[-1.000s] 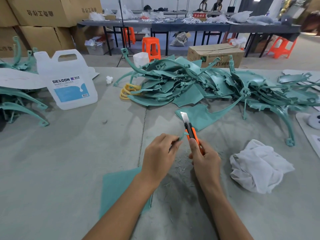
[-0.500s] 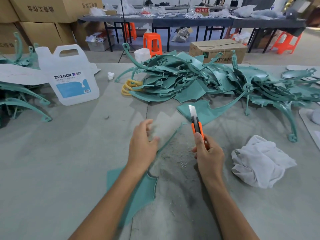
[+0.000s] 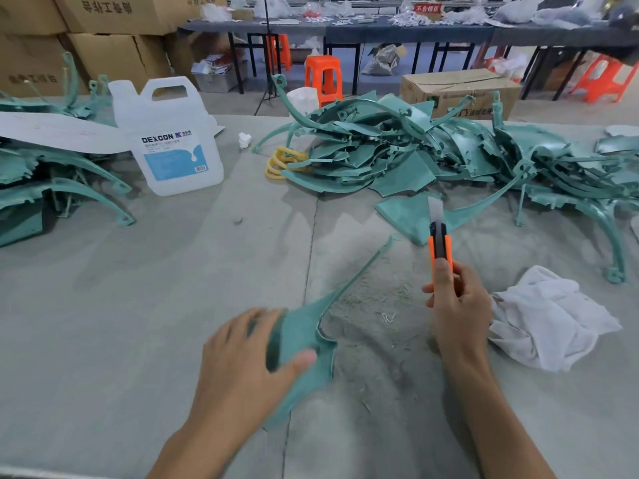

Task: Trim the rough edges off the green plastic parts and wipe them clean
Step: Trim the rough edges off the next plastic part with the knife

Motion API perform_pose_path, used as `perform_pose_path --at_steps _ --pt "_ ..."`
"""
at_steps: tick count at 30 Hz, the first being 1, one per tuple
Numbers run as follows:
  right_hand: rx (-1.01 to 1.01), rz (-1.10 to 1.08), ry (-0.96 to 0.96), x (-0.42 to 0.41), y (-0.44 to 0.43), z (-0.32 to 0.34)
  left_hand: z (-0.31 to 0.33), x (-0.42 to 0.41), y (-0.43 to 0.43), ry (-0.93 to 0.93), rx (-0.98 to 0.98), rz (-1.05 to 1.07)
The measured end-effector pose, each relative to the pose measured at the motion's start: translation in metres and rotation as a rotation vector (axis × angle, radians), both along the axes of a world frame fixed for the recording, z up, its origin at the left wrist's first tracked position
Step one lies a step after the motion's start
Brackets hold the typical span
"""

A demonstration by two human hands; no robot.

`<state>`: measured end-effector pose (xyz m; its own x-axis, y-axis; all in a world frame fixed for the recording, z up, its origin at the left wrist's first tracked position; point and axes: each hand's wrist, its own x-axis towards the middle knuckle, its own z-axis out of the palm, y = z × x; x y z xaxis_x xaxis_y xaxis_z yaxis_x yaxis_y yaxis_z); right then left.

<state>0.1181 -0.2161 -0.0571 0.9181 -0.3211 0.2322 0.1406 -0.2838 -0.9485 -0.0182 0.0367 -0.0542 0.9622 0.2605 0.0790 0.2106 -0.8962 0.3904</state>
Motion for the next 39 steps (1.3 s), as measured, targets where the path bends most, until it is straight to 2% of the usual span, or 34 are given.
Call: perform_pose_path --at_steps 2,5,8,12,16,21,25,29,33,37,39 --pt "-0.045 0.010 -0.036 -0.010 -0.010 0.009 -0.014 -0.011 -0.008 0.150 0.017 -0.039" --pt "-0.192 0.069 -0.081 -0.031 -0.025 0.020 -0.018 0.002 -0.003 0.165 0.024 -0.055" --pt "-0.458 0.205 -0.030 -0.048 -0.032 0.027 -0.018 0.021 0.004 0.149 0.044 -0.084" --pt "-0.954 0.414 0.034 -0.056 -0.017 0.027 -0.024 0.027 0.007 0.104 0.016 -0.091" --pt "-1.169 0.511 0.083 -0.050 -0.002 0.025 -0.024 0.027 0.005 0.075 0.020 -0.082" --pt "-1.225 0.568 0.039 -0.045 0.011 0.018 -0.024 0.026 0.007 0.090 0.026 -0.093" --pt "-1.297 0.477 -0.006 -0.037 0.011 0.018 -0.025 0.026 0.008 0.075 0.016 -0.105" --pt "-1.269 0.522 -0.071 -0.041 0.014 0.014 -0.025 0.025 0.006 0.055 0.010 -0.102" --pt "-1.295 0.457 -0.023 -0.039 0.012 0.012 -0.026 0.025 0.007 0.055 0.031 -0.100" --pt "-1.256 0.533 0.008 -0.045 0.012 0.012 -0.027 0.025 0.006 0.050 0.035 -0.096" --pt "-1.268 0.492 -0.011 -0.044 0.012 0.013 -0.027 0.025 0.007 0.046 0.040 -0.094"
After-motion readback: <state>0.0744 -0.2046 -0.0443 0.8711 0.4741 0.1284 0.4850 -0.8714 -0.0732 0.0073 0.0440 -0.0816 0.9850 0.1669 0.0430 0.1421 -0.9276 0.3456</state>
